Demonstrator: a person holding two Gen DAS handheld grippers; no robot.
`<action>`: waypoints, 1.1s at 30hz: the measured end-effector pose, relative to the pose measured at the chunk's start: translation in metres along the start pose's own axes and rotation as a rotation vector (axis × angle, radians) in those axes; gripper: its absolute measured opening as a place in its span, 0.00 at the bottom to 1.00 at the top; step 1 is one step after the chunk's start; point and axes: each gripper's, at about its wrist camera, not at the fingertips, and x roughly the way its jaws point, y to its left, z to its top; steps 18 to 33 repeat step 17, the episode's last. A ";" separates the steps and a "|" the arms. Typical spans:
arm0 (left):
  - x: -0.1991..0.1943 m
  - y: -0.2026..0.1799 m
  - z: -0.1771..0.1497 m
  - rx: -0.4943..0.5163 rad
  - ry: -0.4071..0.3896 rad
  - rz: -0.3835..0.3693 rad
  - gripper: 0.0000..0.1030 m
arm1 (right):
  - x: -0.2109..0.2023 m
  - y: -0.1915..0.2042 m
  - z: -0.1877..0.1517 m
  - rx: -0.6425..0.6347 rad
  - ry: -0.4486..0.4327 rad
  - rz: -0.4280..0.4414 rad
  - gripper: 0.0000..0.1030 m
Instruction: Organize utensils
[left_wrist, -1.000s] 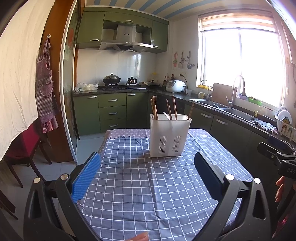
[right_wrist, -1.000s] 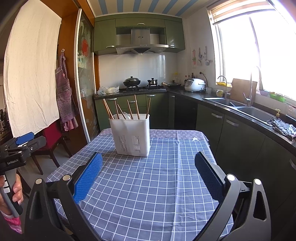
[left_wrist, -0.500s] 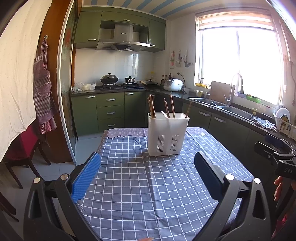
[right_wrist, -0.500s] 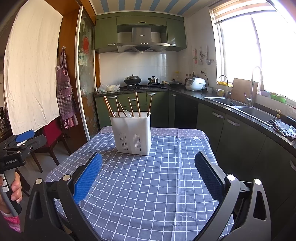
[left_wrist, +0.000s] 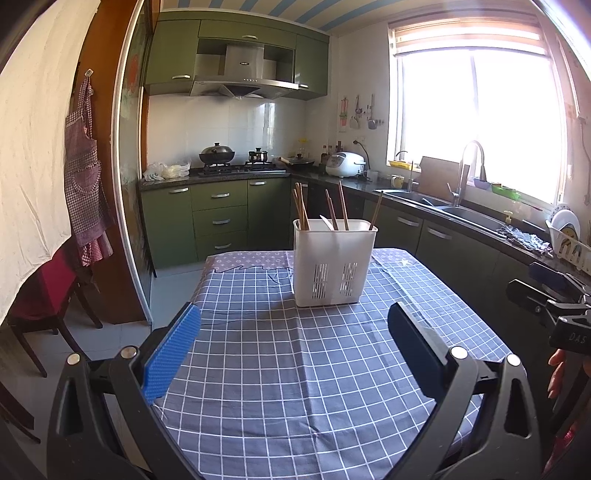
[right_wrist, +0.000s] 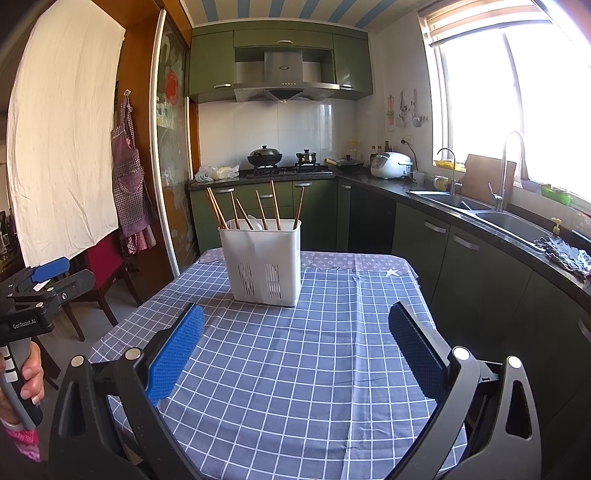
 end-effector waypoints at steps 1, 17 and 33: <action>0.001 0.001 0.000 -0.007 0.001 -0.002 0.94 | 0.000 0.000 0.000 0.000 0.001 0.000 0.96; 0.026 0.007 -0.005 -0.007 0.057 0.001 0.94 | 0.012 -0.006 -0.005 0.013 0.026 -0.006 0.96; 0.026 0.007 -0.005 -0.007 0.057 0.001 0.94 | 0.012 -0.006 -0.005 0.013 0.026 -0.006 0.96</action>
